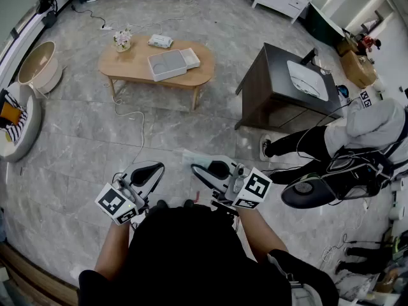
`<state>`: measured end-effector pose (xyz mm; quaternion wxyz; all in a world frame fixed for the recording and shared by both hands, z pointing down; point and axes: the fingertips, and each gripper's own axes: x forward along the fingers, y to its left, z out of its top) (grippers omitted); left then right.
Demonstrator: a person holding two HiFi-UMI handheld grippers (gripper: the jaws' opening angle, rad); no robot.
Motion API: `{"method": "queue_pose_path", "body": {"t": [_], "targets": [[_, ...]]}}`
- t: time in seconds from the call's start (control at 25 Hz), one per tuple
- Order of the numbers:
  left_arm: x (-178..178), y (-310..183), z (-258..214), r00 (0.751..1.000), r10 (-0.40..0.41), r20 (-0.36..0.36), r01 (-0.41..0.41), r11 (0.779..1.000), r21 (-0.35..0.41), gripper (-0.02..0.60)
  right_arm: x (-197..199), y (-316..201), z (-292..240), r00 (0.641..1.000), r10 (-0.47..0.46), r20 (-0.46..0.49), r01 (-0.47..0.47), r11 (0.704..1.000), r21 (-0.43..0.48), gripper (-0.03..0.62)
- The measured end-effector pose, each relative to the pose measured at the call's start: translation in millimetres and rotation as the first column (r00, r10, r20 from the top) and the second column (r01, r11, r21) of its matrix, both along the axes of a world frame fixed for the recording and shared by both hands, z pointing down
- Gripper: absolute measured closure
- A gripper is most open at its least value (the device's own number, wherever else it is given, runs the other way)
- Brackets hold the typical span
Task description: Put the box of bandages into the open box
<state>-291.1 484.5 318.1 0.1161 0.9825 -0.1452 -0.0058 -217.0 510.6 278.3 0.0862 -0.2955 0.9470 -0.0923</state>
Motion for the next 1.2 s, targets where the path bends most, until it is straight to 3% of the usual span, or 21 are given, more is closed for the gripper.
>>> {"method": "queue_pose_path", "body": {"t": [0.12,0.76,1.2], "targets": [[10,15,9,1.000,-0.003,0.021,0.003,1.000,0.000,0.565,12,5,15,1.000,0.026,0.014,-0.026,0.999,-0.044,0.560],[53,42,8,0.999,0.012,0.045,-0.011,1.000,-0.022,0.565,69,37,10,0.997,0.043,0.056,-0.041,0.999,-0.035,0.560],[81,73,17,0.997,0.032,0.063,-0.029,0.998,-0.046,0.565,101,66,32,0.997,0.054,0.059,-0.049,0.996,-0.081,0.560]]}}
